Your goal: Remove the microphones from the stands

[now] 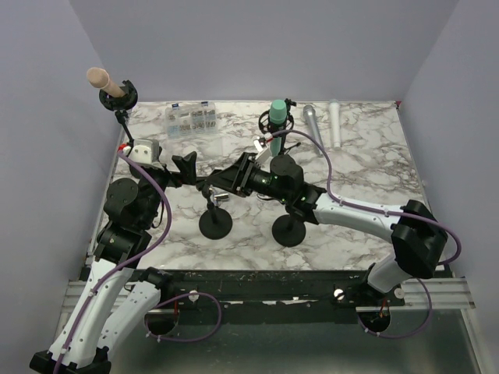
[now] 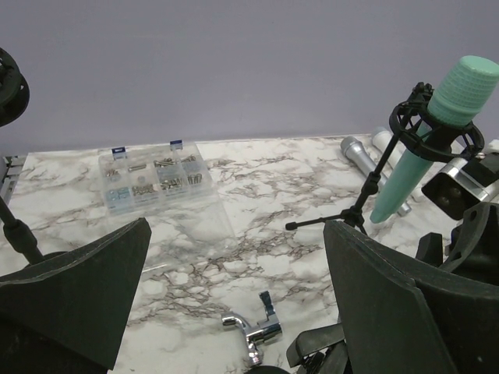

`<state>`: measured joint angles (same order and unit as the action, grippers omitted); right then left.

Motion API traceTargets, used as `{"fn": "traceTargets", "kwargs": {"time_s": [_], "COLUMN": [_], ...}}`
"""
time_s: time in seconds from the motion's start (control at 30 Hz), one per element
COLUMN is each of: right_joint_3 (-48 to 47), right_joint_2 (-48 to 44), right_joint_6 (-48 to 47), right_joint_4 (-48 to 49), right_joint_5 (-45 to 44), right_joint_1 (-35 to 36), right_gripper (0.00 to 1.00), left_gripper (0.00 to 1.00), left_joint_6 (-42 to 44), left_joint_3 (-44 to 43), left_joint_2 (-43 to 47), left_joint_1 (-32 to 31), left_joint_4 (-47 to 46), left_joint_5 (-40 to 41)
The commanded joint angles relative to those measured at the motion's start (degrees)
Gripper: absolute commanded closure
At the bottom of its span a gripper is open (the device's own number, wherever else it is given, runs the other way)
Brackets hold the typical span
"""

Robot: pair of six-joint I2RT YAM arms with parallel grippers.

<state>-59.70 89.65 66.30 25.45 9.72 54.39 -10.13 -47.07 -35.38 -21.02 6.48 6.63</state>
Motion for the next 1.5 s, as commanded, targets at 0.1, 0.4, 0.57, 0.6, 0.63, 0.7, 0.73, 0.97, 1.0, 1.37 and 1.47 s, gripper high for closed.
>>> {"fn": "traceTargets", "kwargs": {"time_s": [0.1, 0.4, 0.57, 0.6, 0.63, 0.7, 0.73, 0.97, 1.0, 1.37, 1.47], "right_joint_3": [5.65, 5.32, 4.25, 3.46, 2.8, 0.59, -0.34, -1.21, -1.34, -10.44, -13.38], "right_joint_2": [6.99, 8.22, 7.11, 6.95, 6.8, 7.06, 7.27, 6.92, 6.44, 3.15, 1.74], "right_joint_6": [-2.07, -2.6, -4.87, -6.3, -7.37, -9.89, -11.14, -14.71, -14.9, -22.49, -25.65], "right_joint_4": [-8.91, -8.73, -12.14, -13.58, -15.73, -20.09, -21.97, -22.93, -22.41, -25.31, -28.68], "right_joint_5": [-0.25, 0.1, -2.4, -3.86, -5.2, -7.65, -8.88, -10.53, -10.49, -11.13, -13.45], "right_joint_1": [0.64, 0.77, 1.18, 1.39, 1.76, 2.26, 2.55, 3.44, 3.44, 3.49, 3.44], "right_gripper": [0.53, 0.53, 0.52, 0.52, 0.52, 0.52, 0.52, 0.5, 0.49, 0.18, 0.13], "left_gripper": [0.03, 0.03, 0.03, 0.03, 0.03, 0.03, 0.03, 0.03, 0.03, 0.03, 0.03], "left_joint_6": [-0.59, -0.59, -0.66, -0.67, -0.68, -0.72, -0.76, -1.03, -1.03, -1.32, -1.31], "left_joint_3": [-0.23, -0.24, -0.3, -0.35, -0.3, -0.26, -0.22, -0.3, -0.22, -0.05, -0.46], "left_joint_2": [-0.3, -0.43, -0.42, -0.47, -0.48, -0.43, -0.57, -0.65, -0.66, -1.47, -2.09], "left_joint_1": [0.01, 0.06, 0.02, 0.01, 0.02, -0.03, 0.01, 0.01, 0.01, -0.5, -0.55], "left_joint_4": [-0.38, -0.21, -0.23, -0.24, -0.24, -0.17, -0.21, -0.24, -0.26, -0.33, 0.13], "left_joint_5": [-0.65, -0.66, -0.7, -0.77, -0.83, -0.83, -0.91, -1.32, -1.27, -1.53, -1.73]}}
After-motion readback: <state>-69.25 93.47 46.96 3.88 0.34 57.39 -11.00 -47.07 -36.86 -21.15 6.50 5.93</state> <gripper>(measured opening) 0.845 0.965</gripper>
